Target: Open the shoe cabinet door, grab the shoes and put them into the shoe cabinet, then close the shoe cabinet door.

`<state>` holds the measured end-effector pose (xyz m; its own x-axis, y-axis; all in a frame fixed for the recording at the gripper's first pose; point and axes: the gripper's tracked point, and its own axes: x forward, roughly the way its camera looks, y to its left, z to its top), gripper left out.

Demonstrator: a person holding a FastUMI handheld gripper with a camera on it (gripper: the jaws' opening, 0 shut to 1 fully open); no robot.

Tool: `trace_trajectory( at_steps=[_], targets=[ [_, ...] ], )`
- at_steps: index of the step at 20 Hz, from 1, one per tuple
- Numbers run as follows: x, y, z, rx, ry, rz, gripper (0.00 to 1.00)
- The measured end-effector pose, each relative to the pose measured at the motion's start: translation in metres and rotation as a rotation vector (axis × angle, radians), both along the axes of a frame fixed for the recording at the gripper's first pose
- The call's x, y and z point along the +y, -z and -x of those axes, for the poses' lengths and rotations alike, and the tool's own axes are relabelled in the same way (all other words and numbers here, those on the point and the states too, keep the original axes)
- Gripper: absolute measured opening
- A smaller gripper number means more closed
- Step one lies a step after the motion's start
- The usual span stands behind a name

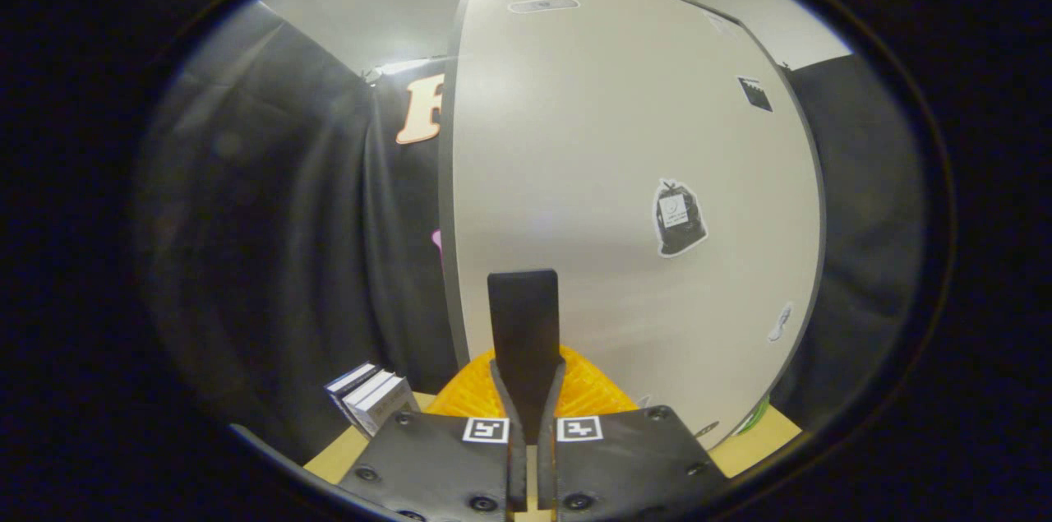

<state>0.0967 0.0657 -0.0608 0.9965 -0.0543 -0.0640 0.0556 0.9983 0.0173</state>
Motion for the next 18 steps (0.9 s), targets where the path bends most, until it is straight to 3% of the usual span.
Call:
trace_trajectory(
  at_steps=[4, 12, 18],
  targets=[
    [-0.003, -0.002, 0.024, 0.01, -0.059, 0.003, 0.07],
    [-0.035, -0.007, 0.099, 0.038, -0.254, 0.012, 0.07],
    [-0.076, -0.012, 0.143, 0.042, -0.314, 0.025, 0.07]
  ],
)
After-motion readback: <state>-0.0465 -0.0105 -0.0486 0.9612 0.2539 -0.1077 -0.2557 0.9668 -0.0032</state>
